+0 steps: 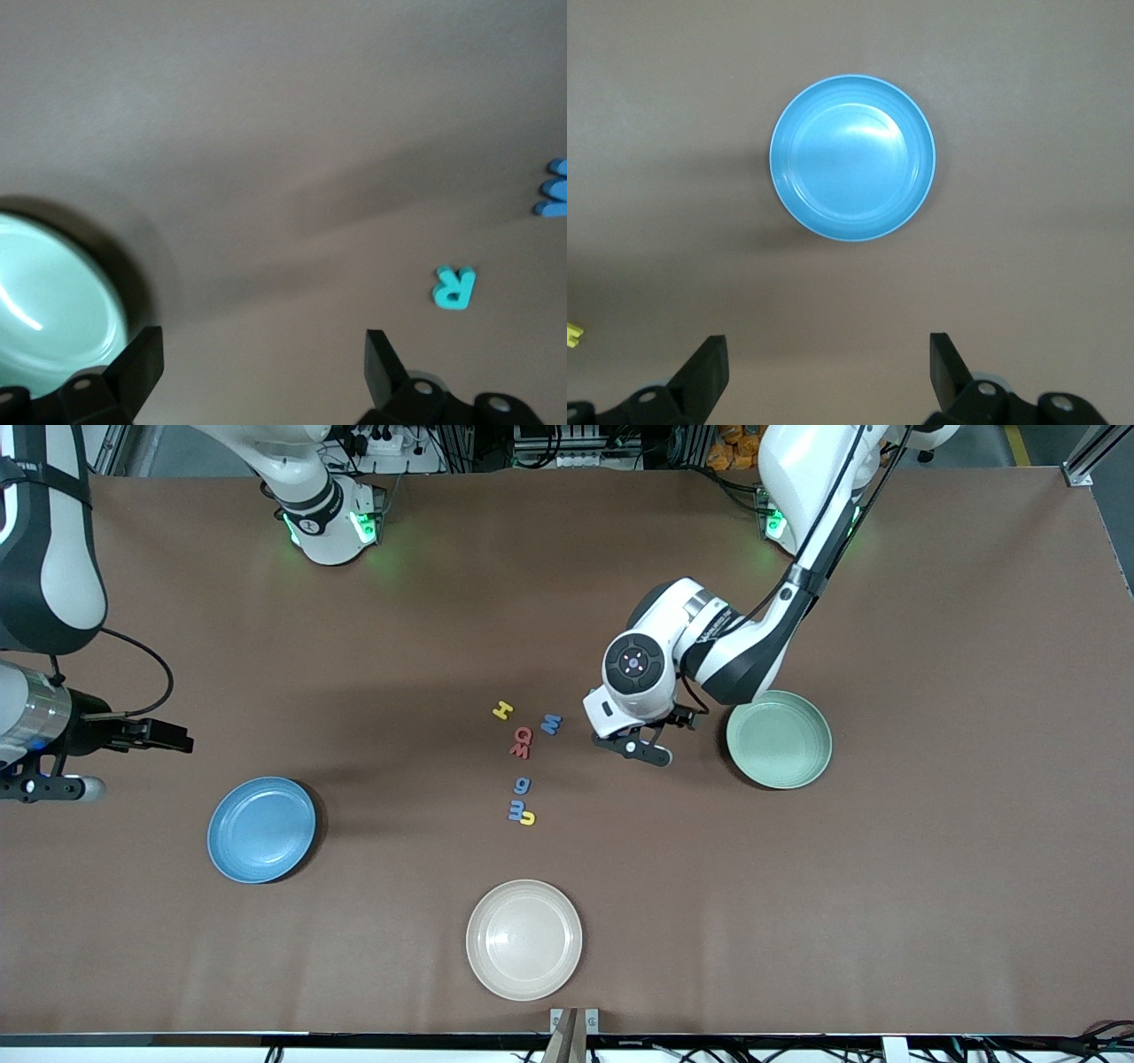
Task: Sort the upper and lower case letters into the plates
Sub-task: 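Lower the left gripper and grasp the teal R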
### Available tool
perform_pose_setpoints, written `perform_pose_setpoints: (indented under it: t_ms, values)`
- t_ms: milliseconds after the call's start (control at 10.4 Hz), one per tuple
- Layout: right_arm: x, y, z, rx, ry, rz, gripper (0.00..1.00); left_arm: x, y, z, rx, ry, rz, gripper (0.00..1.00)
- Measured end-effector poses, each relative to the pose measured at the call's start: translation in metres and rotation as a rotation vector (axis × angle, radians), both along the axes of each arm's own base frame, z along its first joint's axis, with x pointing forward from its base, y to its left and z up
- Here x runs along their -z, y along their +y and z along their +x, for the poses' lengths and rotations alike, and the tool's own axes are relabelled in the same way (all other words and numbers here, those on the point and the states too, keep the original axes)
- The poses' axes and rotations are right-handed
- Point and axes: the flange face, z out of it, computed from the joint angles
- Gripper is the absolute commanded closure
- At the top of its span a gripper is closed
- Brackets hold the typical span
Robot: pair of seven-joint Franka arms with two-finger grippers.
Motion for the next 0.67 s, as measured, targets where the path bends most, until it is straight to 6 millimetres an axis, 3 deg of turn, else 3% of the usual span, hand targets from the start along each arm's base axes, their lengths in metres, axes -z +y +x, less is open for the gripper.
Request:
perform_pose_setpoints:
  t_ms: [289,481,674]
  values:
    - [0.024,-0.001,0.007,0.000,0.018,0.005,0.00,0.025,-0.026,-0.014,-0.040,-0.029,-0.017,0.00]
    - [0.033,-0.003,0.008,0.004,0.038,0.007,0.00,0.040,-0.048,-0.033,-0.086,-0.041,-0.006,0.00]
    - [0.038,-0.020,0.004,0.030,0.066,0.009,0.00,0.058,-0.071,-0.060,-0.137,-0.043,0.024,0.00]
